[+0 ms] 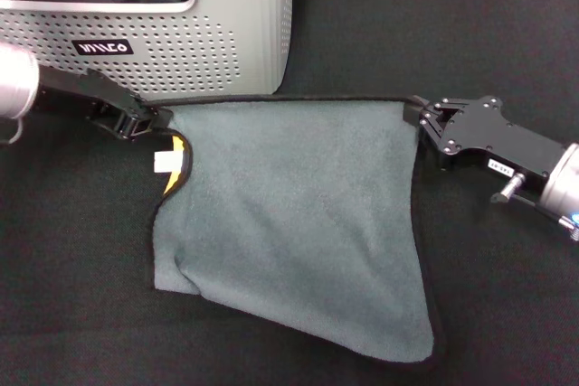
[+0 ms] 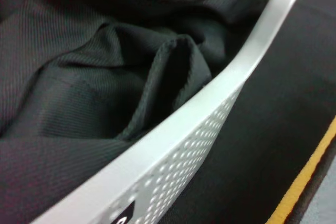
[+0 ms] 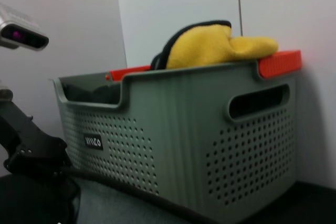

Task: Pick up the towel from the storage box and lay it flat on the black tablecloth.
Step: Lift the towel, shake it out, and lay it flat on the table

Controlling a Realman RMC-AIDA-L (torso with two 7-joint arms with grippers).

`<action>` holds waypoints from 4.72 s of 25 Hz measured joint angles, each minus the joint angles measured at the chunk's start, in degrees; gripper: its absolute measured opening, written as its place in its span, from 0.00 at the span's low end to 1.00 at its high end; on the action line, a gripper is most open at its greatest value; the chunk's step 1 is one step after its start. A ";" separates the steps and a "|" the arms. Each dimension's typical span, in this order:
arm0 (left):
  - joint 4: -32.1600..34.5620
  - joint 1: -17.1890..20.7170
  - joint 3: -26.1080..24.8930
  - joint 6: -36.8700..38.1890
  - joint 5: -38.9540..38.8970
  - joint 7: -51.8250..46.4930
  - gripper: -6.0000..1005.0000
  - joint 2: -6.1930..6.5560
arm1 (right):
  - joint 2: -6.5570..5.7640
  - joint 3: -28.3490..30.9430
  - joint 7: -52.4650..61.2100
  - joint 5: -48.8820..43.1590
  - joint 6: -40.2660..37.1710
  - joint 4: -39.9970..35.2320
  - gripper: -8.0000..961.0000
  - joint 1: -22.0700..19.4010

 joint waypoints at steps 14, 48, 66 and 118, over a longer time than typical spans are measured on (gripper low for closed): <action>14.41 3.87 3.16 10.15 -15.48 -3.25 0.01 -2.72 | -1.85 3.52 -2.50 -0.64 -15.78 -4.62 0.09 -2.32; 24.00 15.27 7.34 28.95 -30.15 -2.01 0.01 -1.02 | -0.23 15.47 11.88 -28.92 -27.93 -34.99 0.10 -24.72; 11.79 6.11 5.52 6.91 -2.14 -2.93 0.02 -1.16 | -1.37 16.98 7.39 -25.75 -11.47 -9.80 0.11 -1.92; 2.69 1.21 16.14 -11.86 2.17 -7.57 0.07 -2.76 | 0.16 16.48 8.13 -25.88 1.41 0.50 0.12 7.00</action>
